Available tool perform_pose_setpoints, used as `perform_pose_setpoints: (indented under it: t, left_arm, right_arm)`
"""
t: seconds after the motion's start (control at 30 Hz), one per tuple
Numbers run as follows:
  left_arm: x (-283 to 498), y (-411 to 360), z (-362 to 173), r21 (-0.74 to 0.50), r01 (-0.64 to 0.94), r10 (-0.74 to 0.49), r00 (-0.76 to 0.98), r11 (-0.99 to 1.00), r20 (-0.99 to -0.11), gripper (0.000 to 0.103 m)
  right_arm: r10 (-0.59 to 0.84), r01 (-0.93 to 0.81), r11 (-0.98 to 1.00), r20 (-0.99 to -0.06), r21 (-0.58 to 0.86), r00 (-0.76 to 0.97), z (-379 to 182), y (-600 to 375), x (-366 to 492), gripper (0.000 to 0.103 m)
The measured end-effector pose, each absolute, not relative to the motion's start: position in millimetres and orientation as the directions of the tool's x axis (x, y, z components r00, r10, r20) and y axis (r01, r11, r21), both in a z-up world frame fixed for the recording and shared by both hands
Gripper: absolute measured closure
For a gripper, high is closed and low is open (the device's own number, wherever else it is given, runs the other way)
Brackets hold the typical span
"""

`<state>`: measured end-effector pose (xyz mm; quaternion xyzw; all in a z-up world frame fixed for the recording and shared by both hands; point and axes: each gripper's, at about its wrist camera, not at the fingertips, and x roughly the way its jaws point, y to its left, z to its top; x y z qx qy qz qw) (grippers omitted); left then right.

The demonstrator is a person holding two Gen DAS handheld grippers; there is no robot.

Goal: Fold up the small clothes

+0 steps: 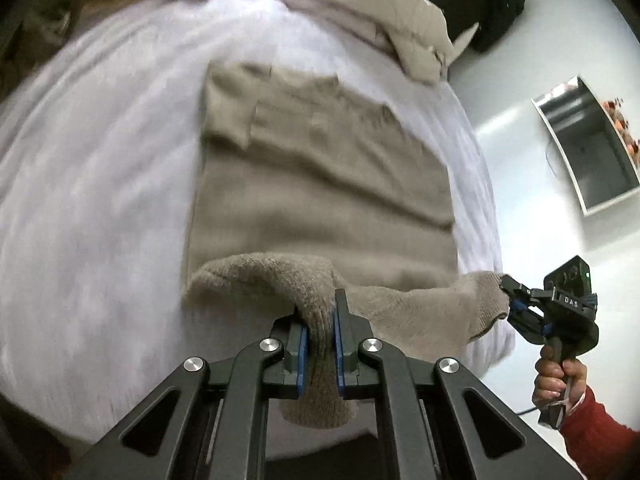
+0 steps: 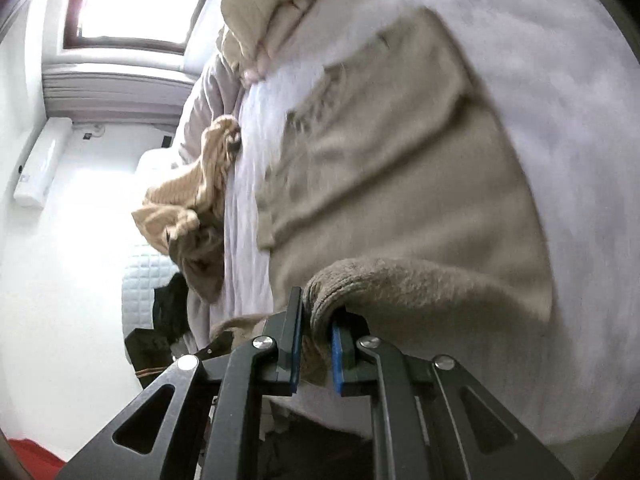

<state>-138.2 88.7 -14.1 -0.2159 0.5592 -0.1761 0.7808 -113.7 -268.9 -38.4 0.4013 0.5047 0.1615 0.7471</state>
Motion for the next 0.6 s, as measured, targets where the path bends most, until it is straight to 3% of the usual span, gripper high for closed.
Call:
perform_pose_setpoints:
  t: [0.23, 0.3, 0.37, 0.43, 0.5, 0.53, 0.6]
  left_arm:
    - [-38, 76, -26, -0.459, -0.043, -0.413, 0.37, 0.887, -0.832, 0.091]
    - [-15, 69, -38, -0.357, -0.109, -0.306, 0.325, 0.928, -0.895, 0.079]
    - [-5, 69, -40, -0.27, -0.152, -0.211, 0.319, 0.951, -0.924, 0.045]
    - [-4, 72, -34, -0.234, -0.15, -0.168, 0.359, 0.961, -0.918, 0.042]
    - [-4, 74, -27, -0.198, -0.123, -0.142, 0.366, 0.972, -0.92, 0.042]
    - [-4, 76, -26, -0.182, -0.111, -0.131, 0.362, 0.977, -0.923, 0.042]
    - [-2, 75, -30, -0.136, -0.077, -0.102, 0.347, 0.988, -0.932, 0.042]
  right_arm:
    - [0.605, 0.202, 0.668, -0.681, 0.716, 0.414, -43, -297, -16, 0.09]
    - [0.586, 0.215, 0.704, -0.725, 0.677, 0.362, -51, -300, 5, 0.089]
    - [0.523, 0.219, 0.782, -0.805, 0.584, 0.281, -55, -297, 21, 0.085]
    - [0.474, 0.182, 0.833, -0.844, 0.522, 0.252, -53, -301, 21, 0.084]
    - [0.446, 0.125, 0.866, -0.861, 0.484, 0.245, -48, -298, 24, 0.058]
    - [0.429, 0.098, 0.881, -0.869, 0.462, 0.246, -45, -297, 26, 0.027]
    - [0.396, 0.035, 0.908, -0.881, 0.418, 0.26, -40, -295, 28, 0.022]
